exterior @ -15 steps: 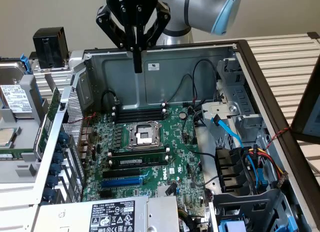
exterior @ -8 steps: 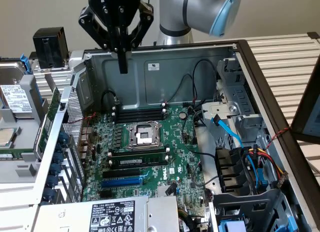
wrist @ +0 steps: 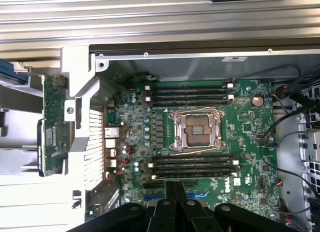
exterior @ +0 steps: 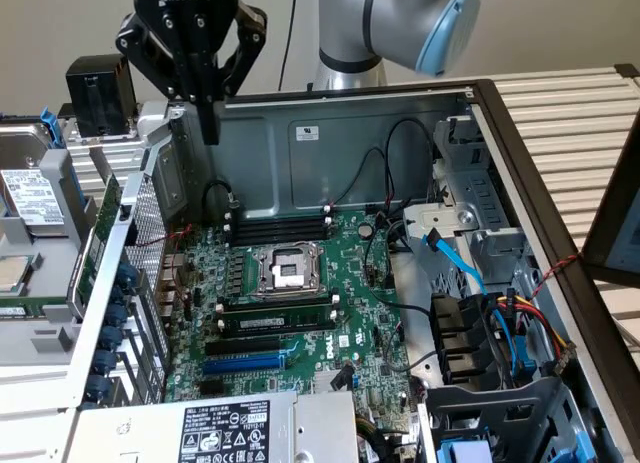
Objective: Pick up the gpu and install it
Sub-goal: 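Reach for the gpu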
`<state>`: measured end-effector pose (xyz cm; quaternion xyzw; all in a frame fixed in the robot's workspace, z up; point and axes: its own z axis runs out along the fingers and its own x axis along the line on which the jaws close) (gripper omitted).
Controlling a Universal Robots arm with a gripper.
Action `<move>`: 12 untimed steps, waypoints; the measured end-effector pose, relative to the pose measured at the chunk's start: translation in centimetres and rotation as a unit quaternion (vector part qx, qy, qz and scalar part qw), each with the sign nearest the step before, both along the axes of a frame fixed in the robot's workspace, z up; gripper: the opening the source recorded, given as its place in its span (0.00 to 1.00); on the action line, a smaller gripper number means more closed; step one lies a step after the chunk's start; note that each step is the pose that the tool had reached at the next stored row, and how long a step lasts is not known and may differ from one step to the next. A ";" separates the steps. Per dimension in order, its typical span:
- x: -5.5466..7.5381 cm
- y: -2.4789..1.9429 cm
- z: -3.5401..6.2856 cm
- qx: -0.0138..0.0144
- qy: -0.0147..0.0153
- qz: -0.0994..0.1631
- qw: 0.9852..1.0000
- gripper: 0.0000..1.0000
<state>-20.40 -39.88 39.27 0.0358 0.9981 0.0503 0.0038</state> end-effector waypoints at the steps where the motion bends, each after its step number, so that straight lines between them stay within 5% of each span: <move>1: -0.4 0.00 0.01 0.004 0.002 0.000 1.000 0.11; 3: -1.3 0.00 0.02 0.008 0.004 0.000 1.000 0.11; 5: -2.2 0.00 0.01 0.010 0.005 0.000 1.000 0.11; 9: -4.0 0.00 -0.06 0.009 0.005 0.000 1.000 0.11; 12: -5.4 0.00 -0.08 0.006 0.005 0.000 1.000 0.11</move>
